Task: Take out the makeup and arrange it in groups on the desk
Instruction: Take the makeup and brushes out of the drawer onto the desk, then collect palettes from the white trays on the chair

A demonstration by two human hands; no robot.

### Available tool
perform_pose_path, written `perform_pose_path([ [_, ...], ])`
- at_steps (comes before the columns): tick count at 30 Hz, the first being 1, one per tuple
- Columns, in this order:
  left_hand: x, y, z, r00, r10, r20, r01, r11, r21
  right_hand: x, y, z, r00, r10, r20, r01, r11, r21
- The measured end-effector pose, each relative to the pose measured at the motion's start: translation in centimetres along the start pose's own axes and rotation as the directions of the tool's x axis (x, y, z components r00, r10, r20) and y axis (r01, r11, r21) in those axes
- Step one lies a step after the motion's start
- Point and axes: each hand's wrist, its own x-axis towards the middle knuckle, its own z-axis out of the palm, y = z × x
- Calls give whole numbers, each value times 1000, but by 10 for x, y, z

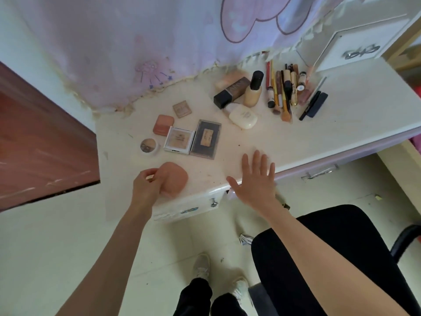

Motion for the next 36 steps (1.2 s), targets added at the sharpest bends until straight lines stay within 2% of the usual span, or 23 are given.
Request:
perform_pose_path([
  [2, 9, 0, -8, 1000, 5, -10, -5, 1000, 8, 1, -9, 0, 1000, -14, 24, 13, 1000, 17],
  [7, 17, 7, -9, 996, 83, -21, -78, 981, 175, 0, -7, -2, 999, 19, 46, -21, 999, 28],
  [12, 9, 3, -13, 987, 140, 80, -158, 941, 301, -1, -11, -12, 993, 33, 112, -35, 999, 15],
  [15, 2, 11, -19, 987, 109, 117, -146, 915, 377, -2, -9, -27, 980, 30, 196, -29, 1000, -9],
  [17, -5, 21, -30, 978, 115, 174, -184, 870, 457, -3, -12, -47, 979, 23, 200, -9, 997, -72],
  [19, -17, 34, -48, 944, 227, 240, -325, 765, 556, -8, -24, -71, 994, -34, 100, 45, 993, -109],
  [21, -35, 47, -72, 890, 377, 257, -450, 629, 634, -20, -46, -94, 987, -162, -23, 158, 982, -107],
  [24, -69, 56, -111, 799, 570, 194, -512, 474, 716, -47, -89, -120, 913, -379, -149, 367, 925, -100],
  [26, -96, 57, -136, 787, 607, 107, -462, 465, 755, -69, -118, -133, 848, -507, -153, 492, 861, -130],
  [28, -127, 51, -160, 785, 619, -1, -390, 496, 776, -92, -145, -142, 779, -614, -124, 603, 789, -120],
  [31, -172, 32, -195, 782, 604, -154, -274, 556, 785, -129, -184, -146, 635, -764, -115, 753, 646, -127],
  [36, -243, -30, -252, 780, 459, -425, -12, 690, 724, -201, -259, -138, 421, -905, -61, 884, 425, -194],
])
